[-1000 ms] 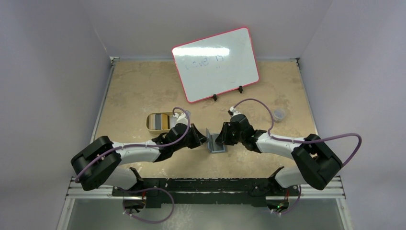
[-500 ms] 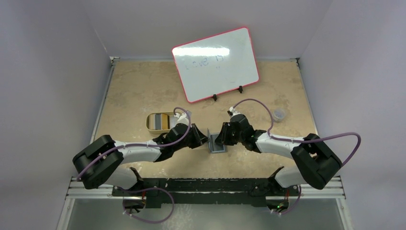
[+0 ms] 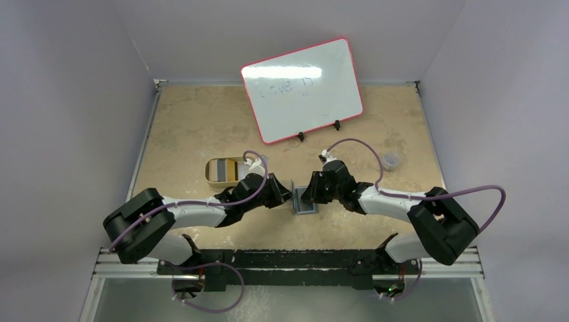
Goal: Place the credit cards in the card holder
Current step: Insert the credit card into the card holder.
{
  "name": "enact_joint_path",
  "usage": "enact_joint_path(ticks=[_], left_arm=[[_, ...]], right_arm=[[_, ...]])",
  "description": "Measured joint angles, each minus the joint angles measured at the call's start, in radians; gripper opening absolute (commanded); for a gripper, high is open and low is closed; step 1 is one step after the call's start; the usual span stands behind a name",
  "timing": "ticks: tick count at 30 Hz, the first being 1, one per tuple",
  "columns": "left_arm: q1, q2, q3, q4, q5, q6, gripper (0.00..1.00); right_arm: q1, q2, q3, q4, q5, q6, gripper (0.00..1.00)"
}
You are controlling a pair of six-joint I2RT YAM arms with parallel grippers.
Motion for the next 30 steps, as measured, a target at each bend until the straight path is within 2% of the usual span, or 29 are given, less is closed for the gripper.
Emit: enact_joint_path(ticks=[11, 15, 20, 30], left_arm=[[0.000, 0.010, -0.017, 0.046, 0.007, -0.014, 0.03], [0.000, 0.011, -0.018, 0.050, 0.007, -0.015, 0.05], [0.000, 0.024, -0.018, 0.070, 0.014, -0.016, 0.13], [0.000, 0.055, -0.022, 0.124, 0.027, -0.017, 0.13]], right_arm=[[0.000, 0.000, -0.002, 0.005, 0.000, 0.000, 0.25], [0.000, 0.000, -0.003, 0.006, 0.000, 0.000, 0.25], [0.000, 0.002, -0.003, 0.008, -0.001, 0.000, 0.25], [0.000, 0.007, -0.003, 0.018, -0.007, 0.000, 0.25]])
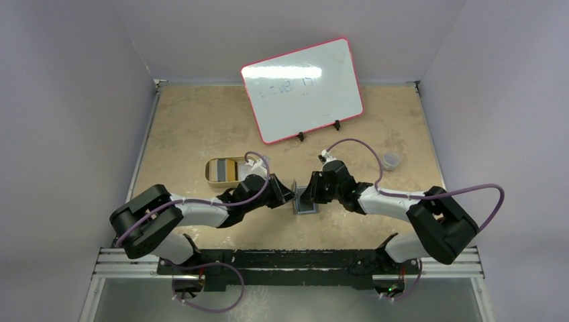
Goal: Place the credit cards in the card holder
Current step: Insert the credit card into the card holder.
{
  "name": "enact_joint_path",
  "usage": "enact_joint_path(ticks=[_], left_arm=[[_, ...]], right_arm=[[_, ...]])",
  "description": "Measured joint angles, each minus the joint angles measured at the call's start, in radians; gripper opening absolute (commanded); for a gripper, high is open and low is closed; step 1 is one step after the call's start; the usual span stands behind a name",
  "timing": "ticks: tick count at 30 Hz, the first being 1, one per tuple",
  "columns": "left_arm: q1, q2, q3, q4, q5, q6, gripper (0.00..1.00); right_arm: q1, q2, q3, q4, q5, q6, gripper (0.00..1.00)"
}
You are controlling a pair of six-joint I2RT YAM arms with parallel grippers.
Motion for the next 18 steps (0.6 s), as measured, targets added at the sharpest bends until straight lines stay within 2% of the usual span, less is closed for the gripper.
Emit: enact_joint_path(ticks=[9, 18], left_arm=[[0.000, 0.014, -0.002, 0.025, 0.006, 0.000, 0.13], [-0.002, 0.023, -0.006, 0.041, 0.006, 0.000, 0.01]], right_arm=[[0.000, 0.000, 0.000, 0.002, -0.001, 0.000, 0.25], [0.000, 0.001, 0.000, 0.002, -0.001, 0.000, 0.25]])
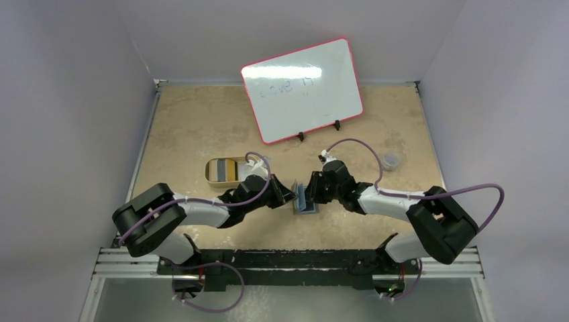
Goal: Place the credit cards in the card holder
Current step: Insert the credit card into the card holder.
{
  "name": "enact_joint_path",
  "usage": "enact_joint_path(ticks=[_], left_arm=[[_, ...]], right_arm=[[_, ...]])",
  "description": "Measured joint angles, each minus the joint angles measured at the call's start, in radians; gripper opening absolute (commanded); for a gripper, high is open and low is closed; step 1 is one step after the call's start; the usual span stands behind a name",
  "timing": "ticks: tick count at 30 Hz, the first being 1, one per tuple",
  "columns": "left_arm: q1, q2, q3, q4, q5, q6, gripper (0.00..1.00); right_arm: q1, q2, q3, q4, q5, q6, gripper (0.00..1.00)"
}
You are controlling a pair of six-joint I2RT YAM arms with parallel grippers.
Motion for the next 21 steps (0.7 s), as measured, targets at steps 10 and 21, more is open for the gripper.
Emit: enact_joint_path(ticks=[10, 21], left_arm=[[-0.001, -0.018, -0.004, -0.025, -0.014, -0.002, 0.00], [-0.005, -0.146, 0.022, -0.294, -0.108, 0.005, 0.03]], right_arm=[[0.000, -0.018, 0.011, -0.053, 0.002, -0.001, 0.27], [0.001, -0.262, 0.127, -0.337, 0.093, -0.009, 0.29]])
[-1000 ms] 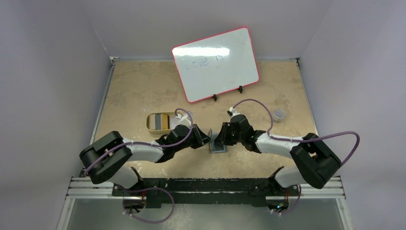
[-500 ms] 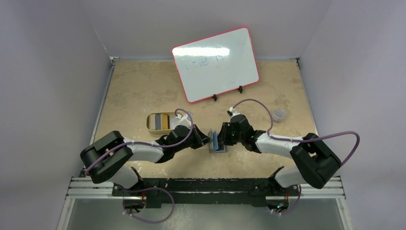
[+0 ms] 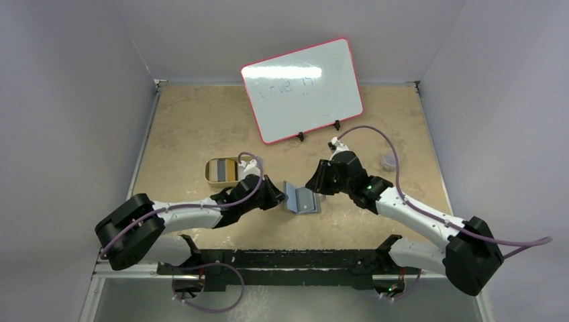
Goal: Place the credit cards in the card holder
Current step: Insert the credit card into the card holder.
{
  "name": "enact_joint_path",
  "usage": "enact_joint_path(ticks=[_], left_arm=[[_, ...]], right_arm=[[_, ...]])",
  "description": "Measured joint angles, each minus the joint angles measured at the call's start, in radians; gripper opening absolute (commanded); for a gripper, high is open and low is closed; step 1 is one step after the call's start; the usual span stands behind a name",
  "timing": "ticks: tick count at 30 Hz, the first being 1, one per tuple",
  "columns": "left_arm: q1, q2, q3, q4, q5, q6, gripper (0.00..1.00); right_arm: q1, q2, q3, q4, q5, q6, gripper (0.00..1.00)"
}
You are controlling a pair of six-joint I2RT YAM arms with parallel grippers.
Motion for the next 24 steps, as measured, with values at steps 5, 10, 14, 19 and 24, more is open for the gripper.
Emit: enact_joint_path(ticks=[5, 10, 14, 19, 24], left_arm=[[0.000, -0.002, 0.024, -0.127, -0.046, -0.003, 0.15], [-0.001, -0.007, 0.045, -0.255, -0.090, -0.004, 0.29], [-0.001, -0.042, 0.084, -0.380, -0.145, -0.005, 0.33], [-0.001, -0.105, 0.201, -0.579, -0.264, -0.002, 0.39], [0.018, -0.148, 0.371, -0.787, -0.408, 0.036, 0.45]], right_arm=[[0.001, -0.005, 0.015, 0.011, -0.003, -0.002, 0.32], [0.004, 0.059, 0.015, 0.044, -0.017, -0.002, 0.39], [0.030, 0.147, 0.025, 0.050, -0.021, -0.002, 0.43], [0.102, 0.225, 0.092, 0.024, 0.004, 0.000, 0.45], [0.154, 0.283, 0.150, 0.027, 0.027, 0.005, 0.45]])
